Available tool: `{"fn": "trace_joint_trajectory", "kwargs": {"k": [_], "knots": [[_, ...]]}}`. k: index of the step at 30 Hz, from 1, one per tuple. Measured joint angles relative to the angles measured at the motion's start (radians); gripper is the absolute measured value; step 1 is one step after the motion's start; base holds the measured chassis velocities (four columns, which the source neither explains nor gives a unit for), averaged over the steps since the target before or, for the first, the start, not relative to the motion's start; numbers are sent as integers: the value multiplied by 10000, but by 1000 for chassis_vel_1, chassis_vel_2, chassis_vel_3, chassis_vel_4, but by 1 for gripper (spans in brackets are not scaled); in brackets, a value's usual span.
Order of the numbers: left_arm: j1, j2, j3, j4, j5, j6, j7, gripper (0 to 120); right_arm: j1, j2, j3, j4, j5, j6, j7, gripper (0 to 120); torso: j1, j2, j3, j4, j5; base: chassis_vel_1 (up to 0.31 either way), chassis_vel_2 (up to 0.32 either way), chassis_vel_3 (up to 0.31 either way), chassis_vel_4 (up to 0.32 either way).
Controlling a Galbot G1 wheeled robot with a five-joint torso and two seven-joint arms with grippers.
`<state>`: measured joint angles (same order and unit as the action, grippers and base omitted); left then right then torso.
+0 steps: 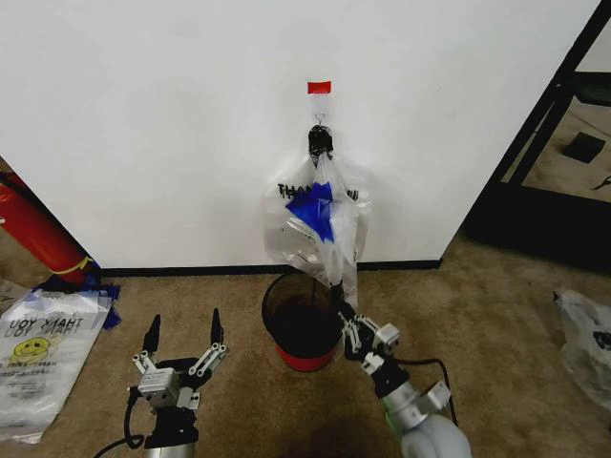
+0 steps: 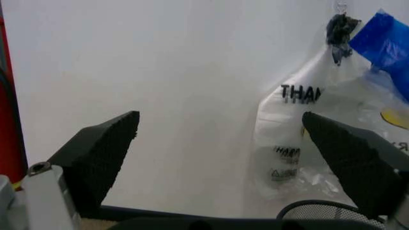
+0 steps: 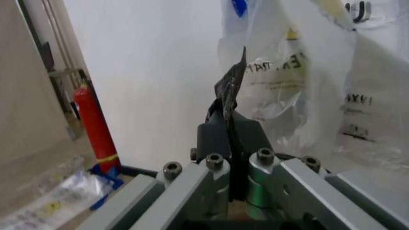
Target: Pick up the garbage bag from the wall and place it over the trash bin.
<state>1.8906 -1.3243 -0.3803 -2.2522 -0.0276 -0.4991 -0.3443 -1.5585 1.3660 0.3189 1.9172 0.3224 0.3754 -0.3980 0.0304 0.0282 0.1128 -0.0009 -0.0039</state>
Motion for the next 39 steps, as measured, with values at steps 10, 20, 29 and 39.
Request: {"fn": "trace_joint_trajectory", "kwargs": {"k": [10, 20, 29, 39], "knots": [[-36, 78, 40, 11, -37, 0, 3, 100, -960, -125, 58, 84, -1000, 1059, 93, 0, 0, 0, 0, 0, 0, 0, 0, 0, 0], [-110, 128, 41, 82, -104, 15, 5, 100, -1814, 135, 79, 78, -1568, 1878, 183, 0, 0, 0, 0, -1, 0, 0, 0, 0, 0], [-256, 131, 66, 179, -149, 96, 23, 100, -2265, 257, 139, -32, -1732, 2331, 201, 0, 0, 0, 0, 0, 0, 0, 0, 0, 0], [-304, 133, 69, 255, -172, 126, 28, 100, -2344, 262, 46, -78, -2208, 2575, 370, 0, 0, 0, 0, 0, 0, 0, 0, 0, 0]]}}
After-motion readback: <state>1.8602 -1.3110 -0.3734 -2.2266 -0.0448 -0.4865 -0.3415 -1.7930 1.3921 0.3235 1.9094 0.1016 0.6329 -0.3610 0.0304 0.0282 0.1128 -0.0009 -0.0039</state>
